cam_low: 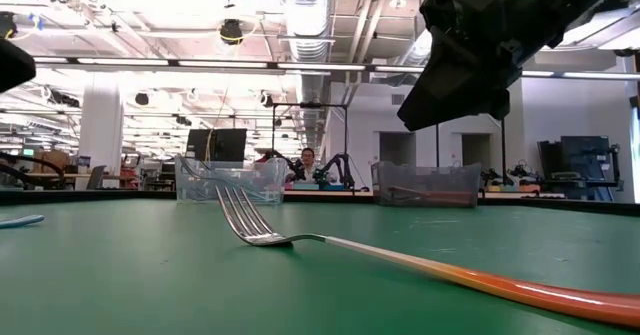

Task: Sort silverware by color (type)
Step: Put the black fork into the transparent bin

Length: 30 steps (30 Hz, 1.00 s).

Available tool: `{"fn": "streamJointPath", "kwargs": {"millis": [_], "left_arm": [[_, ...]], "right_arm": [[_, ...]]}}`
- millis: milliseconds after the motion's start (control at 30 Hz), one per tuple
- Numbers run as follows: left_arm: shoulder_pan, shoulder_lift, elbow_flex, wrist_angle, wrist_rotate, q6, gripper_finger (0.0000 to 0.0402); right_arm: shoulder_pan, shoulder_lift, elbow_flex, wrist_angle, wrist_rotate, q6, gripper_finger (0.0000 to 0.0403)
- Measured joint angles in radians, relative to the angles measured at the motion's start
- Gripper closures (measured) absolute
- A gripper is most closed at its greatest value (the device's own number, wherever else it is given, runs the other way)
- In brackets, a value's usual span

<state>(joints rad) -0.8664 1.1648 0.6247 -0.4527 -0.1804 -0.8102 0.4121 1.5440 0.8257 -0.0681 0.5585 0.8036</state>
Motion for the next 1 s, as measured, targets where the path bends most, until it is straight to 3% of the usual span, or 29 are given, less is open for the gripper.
{"fn": "streamJointPath", "kwargs": {"millis": [167,367,533,700,767,867,1000], "left_arm": [[-0.052,0.133,0.000,0.058,-0.027,0.030,0.0278],[-0.051,0.270,0.000,0.086,0.068,0.013,0.0278],[-0.045,0.320,0.006,0.081,0.063,0.008,0.0282],[-0.028,0.288,0.002,0.072,0.019,0.041,0.0345],[-0.010,0.262,-0.002,0.067,-0.049,0.050,0.0382],[0.020,0.201,-0.001,0.075,-0.198,0.055,0.0394],[0.054,0.124,-0.001,0.131,-0.540,0.057,0.0399]], "right_arm": [[-0.008,0.000,0.000,0.000,-0.001,-0.004,0.0269],[-0.009,0.000,0.000,0.002,-0.004,-0.016,0.0269],[-0.009,0.000,0.000,0.002,-0.006,-0.018,0.0269],[-0.017,0.000,0.000,0.023,-0.004,-0.018,0.0269],[-0.025,0.000,0.000,0.073,0.011,-0.019,0.0269],[-0.045,0.000,0.000,0.176,0.028,-0.034,0.0269],[-0.065,0.000,0.000,0.324,0.015,-0.118,0.0269]]}}
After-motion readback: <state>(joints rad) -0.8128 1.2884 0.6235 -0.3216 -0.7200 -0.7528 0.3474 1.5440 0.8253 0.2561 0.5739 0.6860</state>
